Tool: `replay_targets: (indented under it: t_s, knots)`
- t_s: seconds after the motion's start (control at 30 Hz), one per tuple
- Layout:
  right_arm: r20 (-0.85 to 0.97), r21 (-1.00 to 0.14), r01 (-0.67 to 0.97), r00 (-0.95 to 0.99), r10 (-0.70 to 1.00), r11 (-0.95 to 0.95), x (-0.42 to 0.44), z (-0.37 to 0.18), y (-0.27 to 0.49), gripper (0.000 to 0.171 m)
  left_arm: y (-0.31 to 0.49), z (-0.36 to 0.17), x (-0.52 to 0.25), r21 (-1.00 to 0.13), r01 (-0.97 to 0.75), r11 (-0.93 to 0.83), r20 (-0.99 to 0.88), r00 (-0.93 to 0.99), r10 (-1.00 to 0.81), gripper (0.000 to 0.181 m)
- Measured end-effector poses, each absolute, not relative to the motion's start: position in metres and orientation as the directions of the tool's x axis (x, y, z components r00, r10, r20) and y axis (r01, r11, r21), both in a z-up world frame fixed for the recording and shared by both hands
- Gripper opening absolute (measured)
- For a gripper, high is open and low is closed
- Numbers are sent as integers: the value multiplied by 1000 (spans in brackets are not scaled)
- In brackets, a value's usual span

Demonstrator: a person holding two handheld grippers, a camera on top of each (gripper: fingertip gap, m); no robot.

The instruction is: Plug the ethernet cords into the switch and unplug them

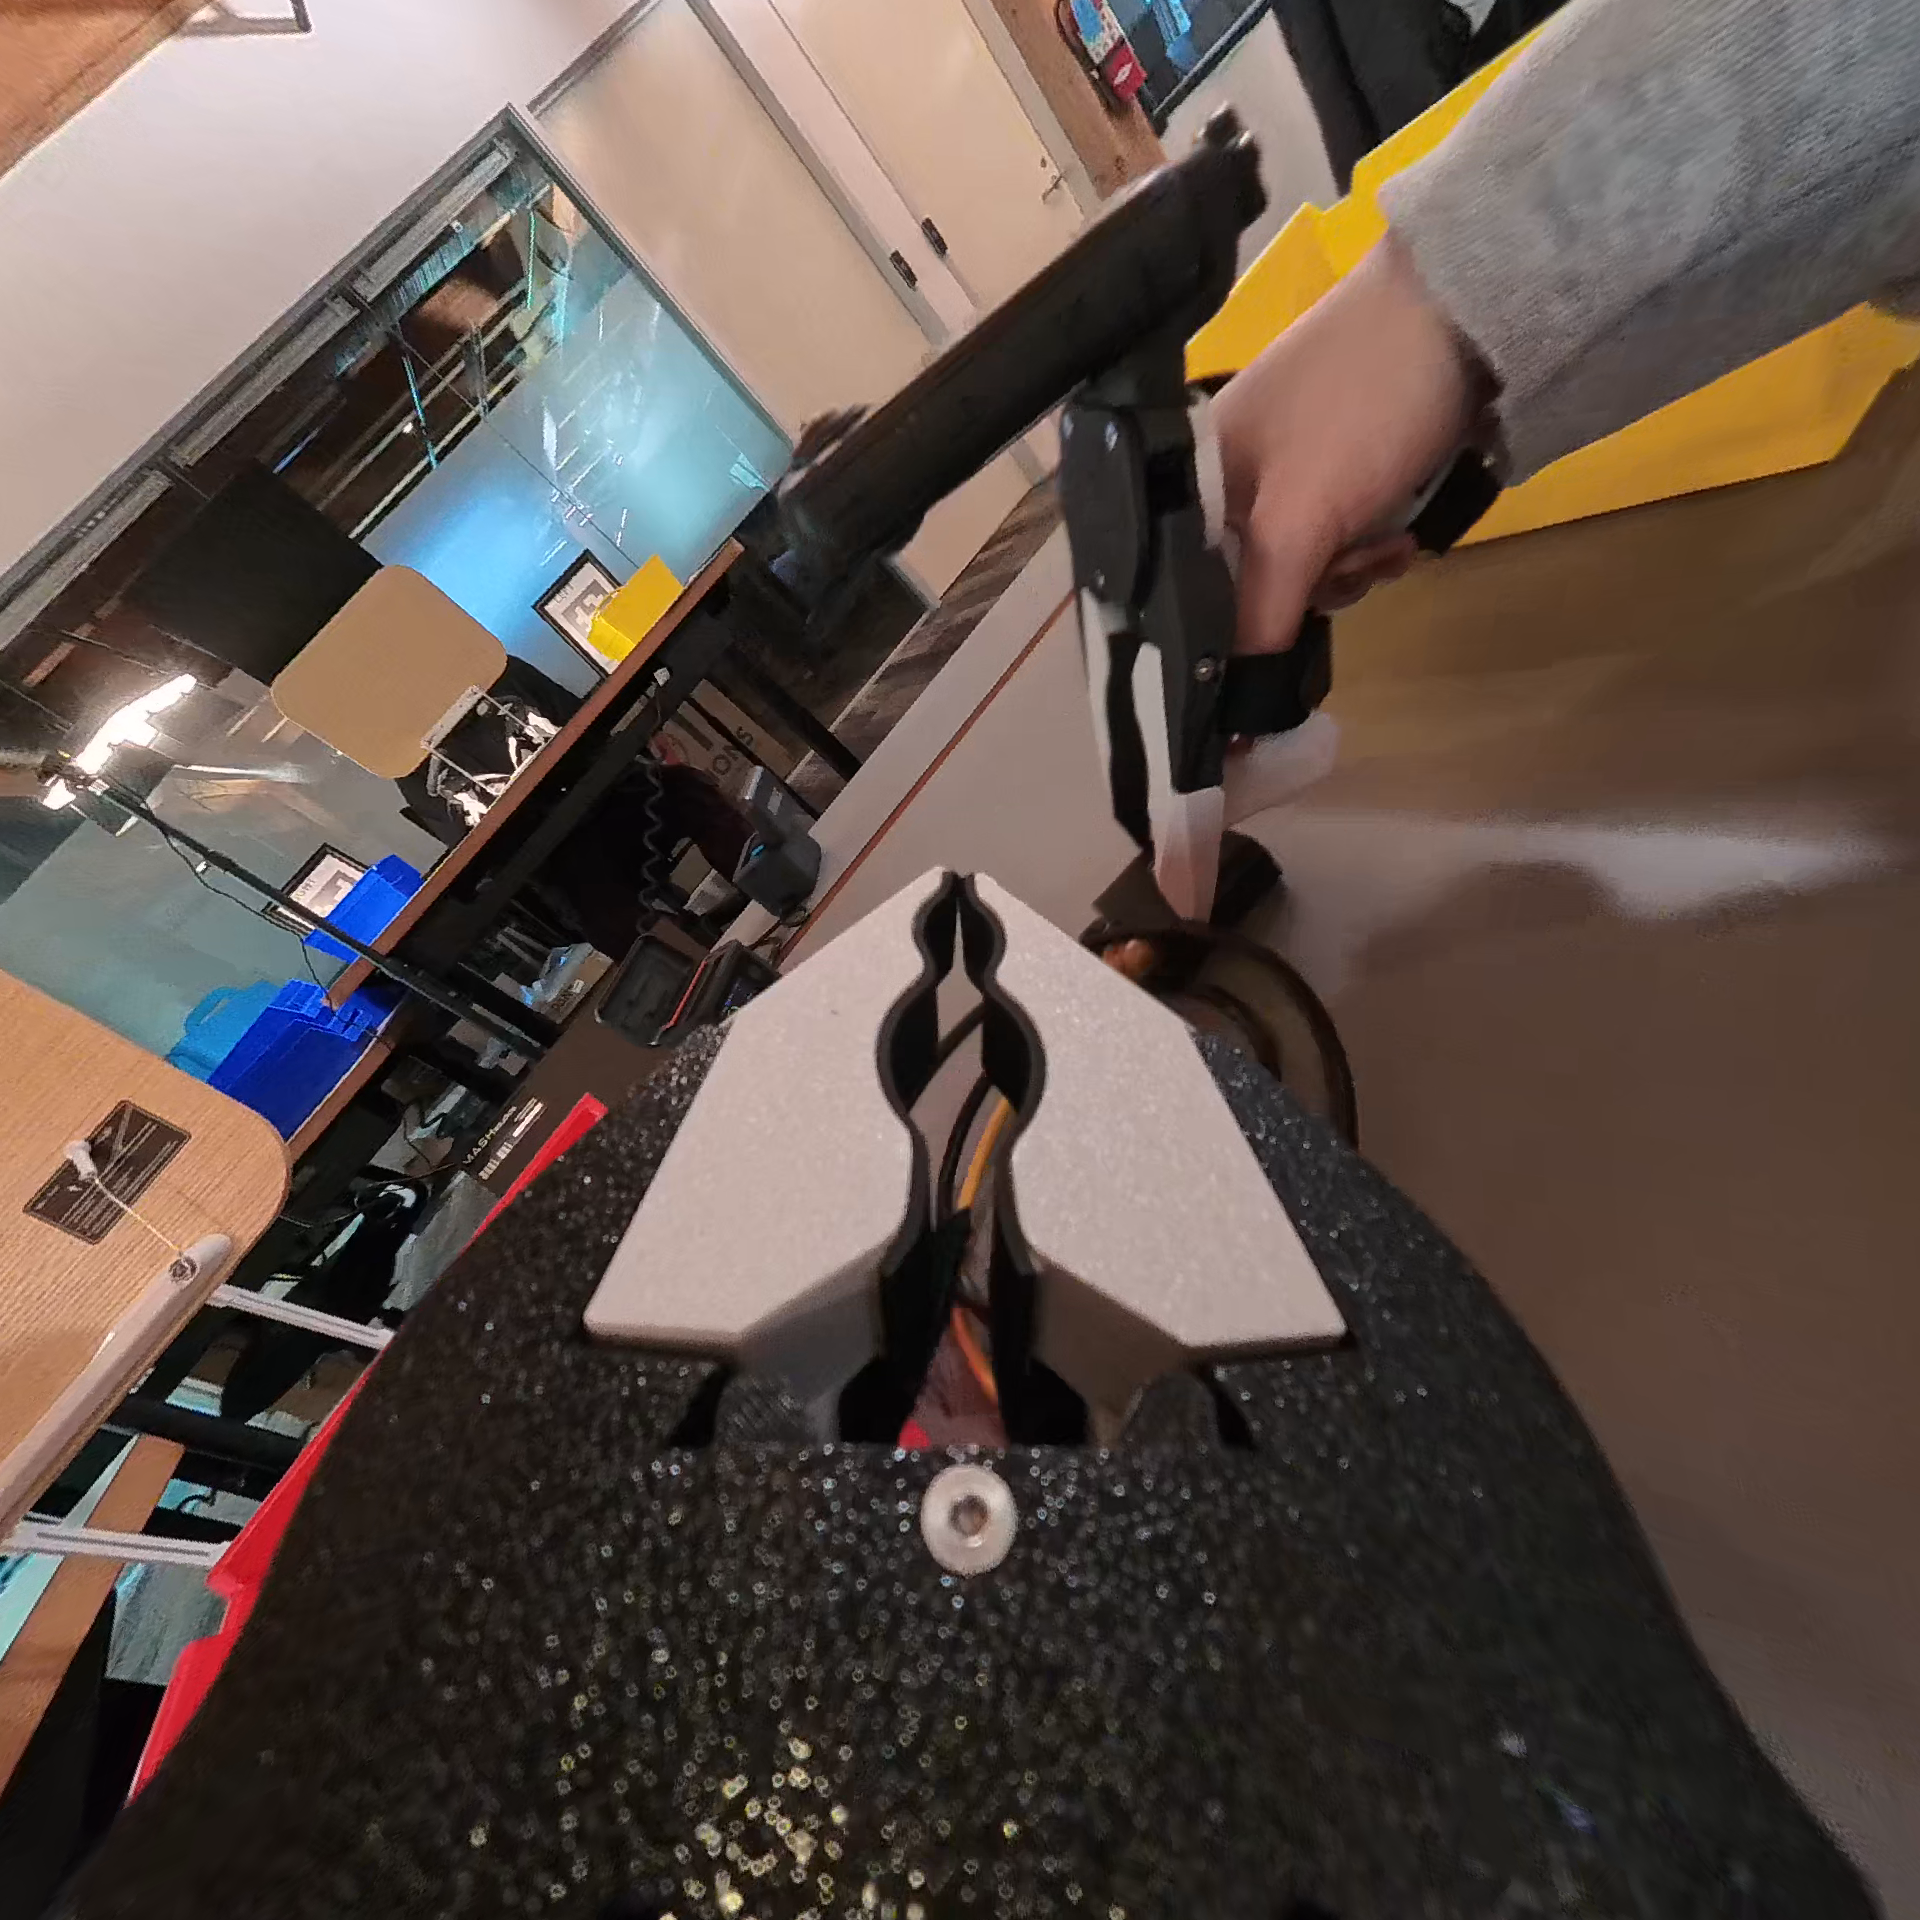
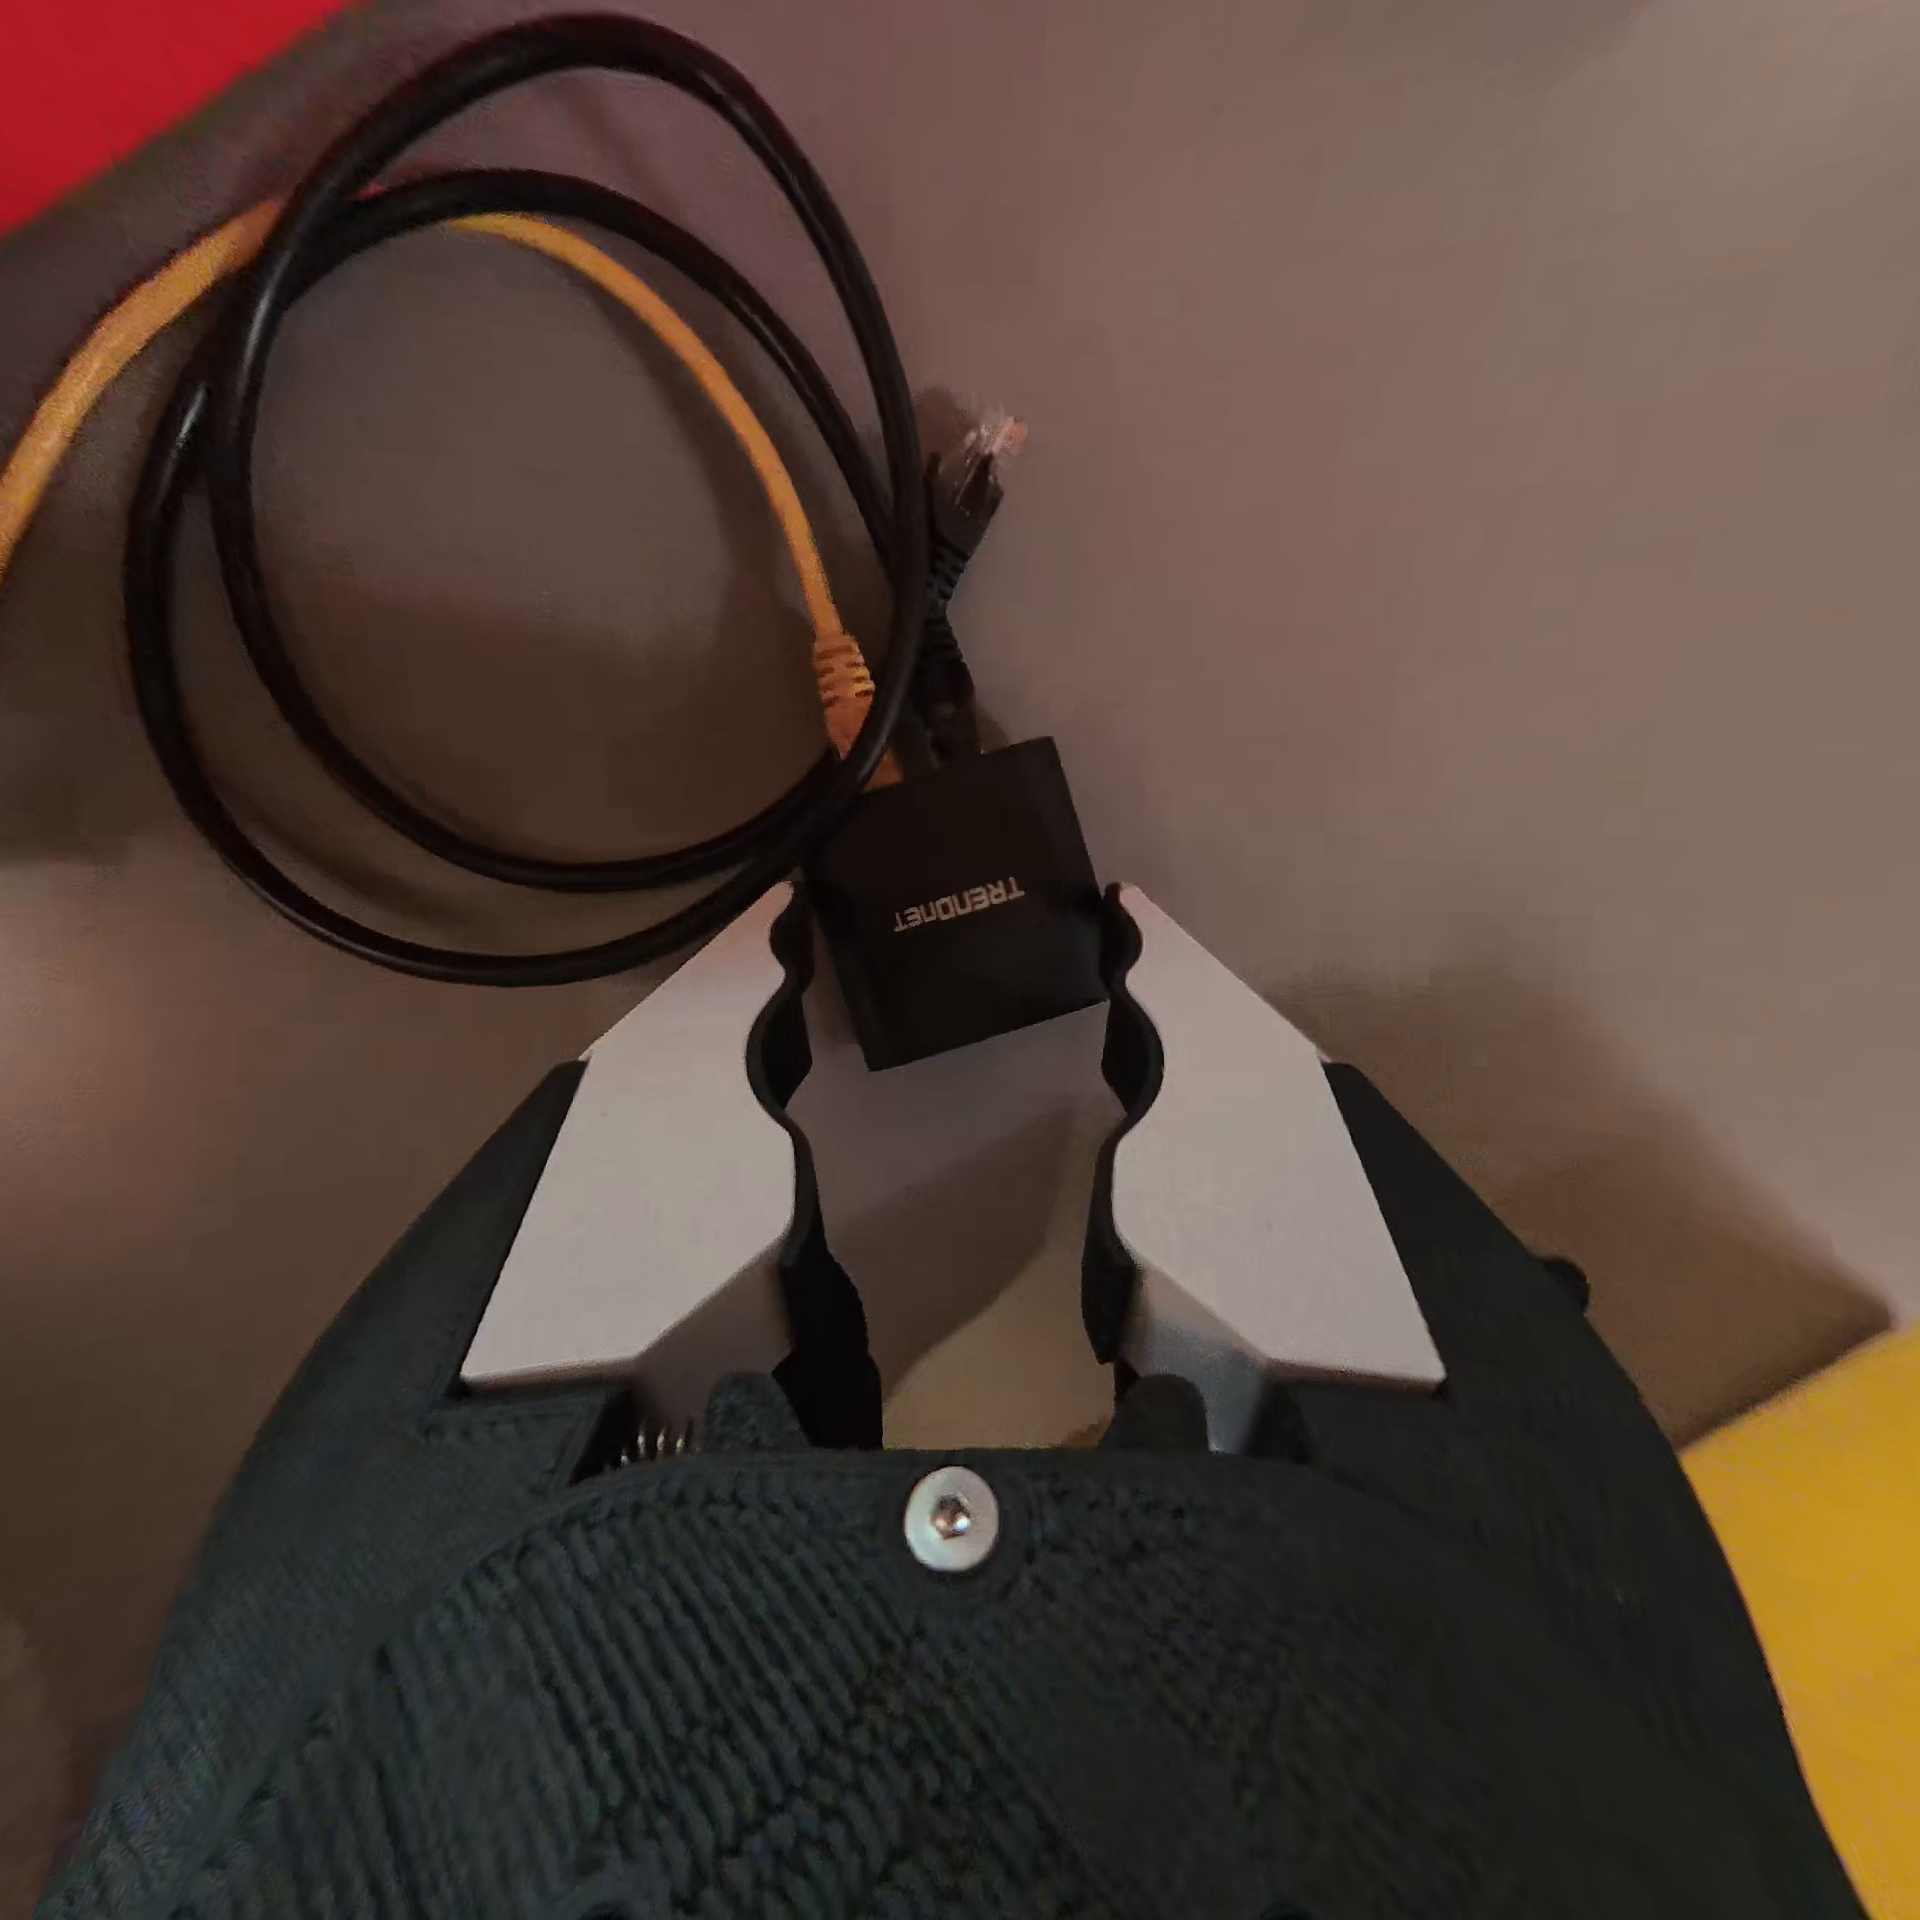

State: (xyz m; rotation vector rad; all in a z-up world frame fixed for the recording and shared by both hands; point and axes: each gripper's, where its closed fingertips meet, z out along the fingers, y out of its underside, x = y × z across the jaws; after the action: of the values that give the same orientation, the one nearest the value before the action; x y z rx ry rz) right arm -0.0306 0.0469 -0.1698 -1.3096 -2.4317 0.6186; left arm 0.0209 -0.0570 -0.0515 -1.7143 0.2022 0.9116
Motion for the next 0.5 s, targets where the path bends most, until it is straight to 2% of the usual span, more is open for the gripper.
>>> replay_targets:
  t_s: [0.1,0.17,0.23,0.27,0.33,0.4,0.5]
  knots:
    - [68,-496,800,-352,933,338,-11,-171,68,53,-55,-53,24,-742,-565,-361,-666,685,295,0]
    - [57,-447,834,-336,940,324,16,-176,70,53,-51,-55,27,-744,-564,-358,-662,694,283,0]
    - [11,-405,847,-373,928,345,47,-182,58,70,-47,-61,31,-747,-553,-368,-654,711,258,0]
    - [-20,-416,832,-412,911,367,59,-182,47,75,-44,-64,32,-747,-546,-380,-651,718,247,2]
    - [-101,-465,770,-536,838,437,82,-179,19,72,-41,-70,34,-745,-529,-405,-644,729,232,5]
    - [-221,-528,697,-664,714,485,109,-172,-14,67,-37,-78,38,-743,-515,-427,-634,747,201,16]
    - [-194,-630,609,-724,662,482,117,-162,-23,66,-33,-91,46,-759,-457,-463,-577,802,153,33]
